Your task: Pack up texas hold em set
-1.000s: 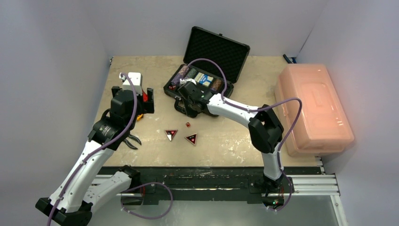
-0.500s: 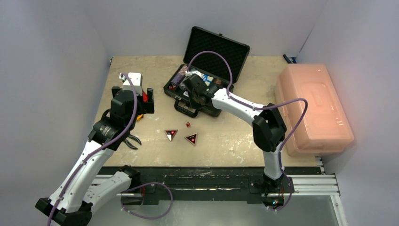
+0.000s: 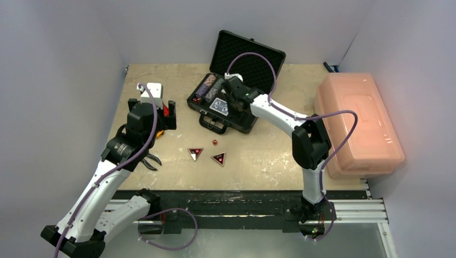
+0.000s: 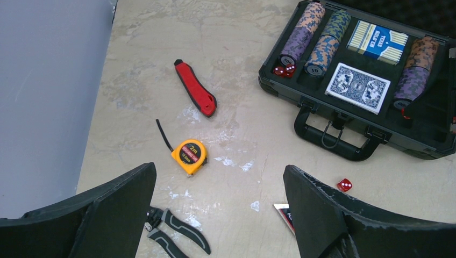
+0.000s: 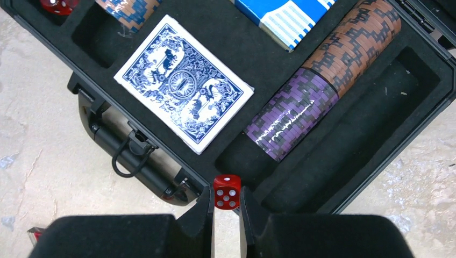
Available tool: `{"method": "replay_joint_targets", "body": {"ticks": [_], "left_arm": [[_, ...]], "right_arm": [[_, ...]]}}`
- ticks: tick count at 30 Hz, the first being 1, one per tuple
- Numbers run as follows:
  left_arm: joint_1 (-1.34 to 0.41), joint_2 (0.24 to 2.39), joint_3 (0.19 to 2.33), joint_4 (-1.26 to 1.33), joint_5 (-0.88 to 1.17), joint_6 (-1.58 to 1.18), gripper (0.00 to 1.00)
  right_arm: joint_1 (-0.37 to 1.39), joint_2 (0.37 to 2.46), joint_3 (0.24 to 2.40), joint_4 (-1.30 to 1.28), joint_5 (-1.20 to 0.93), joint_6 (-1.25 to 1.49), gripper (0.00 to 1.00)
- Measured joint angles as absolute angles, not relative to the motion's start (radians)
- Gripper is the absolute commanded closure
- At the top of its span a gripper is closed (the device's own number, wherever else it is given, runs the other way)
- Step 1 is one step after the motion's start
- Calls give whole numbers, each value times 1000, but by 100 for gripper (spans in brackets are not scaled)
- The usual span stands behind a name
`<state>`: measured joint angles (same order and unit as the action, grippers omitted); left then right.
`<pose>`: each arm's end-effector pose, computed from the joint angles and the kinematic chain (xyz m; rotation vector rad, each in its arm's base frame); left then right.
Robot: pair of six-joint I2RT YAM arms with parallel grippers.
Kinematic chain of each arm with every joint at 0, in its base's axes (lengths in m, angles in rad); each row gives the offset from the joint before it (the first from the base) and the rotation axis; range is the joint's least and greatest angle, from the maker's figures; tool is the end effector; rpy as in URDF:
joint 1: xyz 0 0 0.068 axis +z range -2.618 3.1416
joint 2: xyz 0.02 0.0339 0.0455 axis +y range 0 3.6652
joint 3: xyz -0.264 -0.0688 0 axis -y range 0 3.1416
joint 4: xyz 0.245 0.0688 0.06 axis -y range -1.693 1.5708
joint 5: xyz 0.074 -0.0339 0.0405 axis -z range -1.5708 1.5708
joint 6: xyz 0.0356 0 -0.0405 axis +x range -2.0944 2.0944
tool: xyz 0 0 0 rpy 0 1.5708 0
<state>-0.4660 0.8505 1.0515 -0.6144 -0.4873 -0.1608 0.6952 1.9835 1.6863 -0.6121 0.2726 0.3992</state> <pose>0.1598 -0.0617 0.3773 -0.0162 1.9342 0.0670 0.3473 0.2772 0.2555 -0.2459 2.4273 0.1499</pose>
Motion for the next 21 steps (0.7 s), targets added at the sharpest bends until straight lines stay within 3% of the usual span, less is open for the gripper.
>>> {"method": "replay_joint_targets", "body": {"ticks": [12,21], "left_arm": [[-466,859,1051,-614,-488,-160,12],[-466,862,1051,-614,-490,-160,12]], "right_arm": [[664,2037,1687,-599,271,388,100],[658,2060,1691,-596,271,384,78]]}}
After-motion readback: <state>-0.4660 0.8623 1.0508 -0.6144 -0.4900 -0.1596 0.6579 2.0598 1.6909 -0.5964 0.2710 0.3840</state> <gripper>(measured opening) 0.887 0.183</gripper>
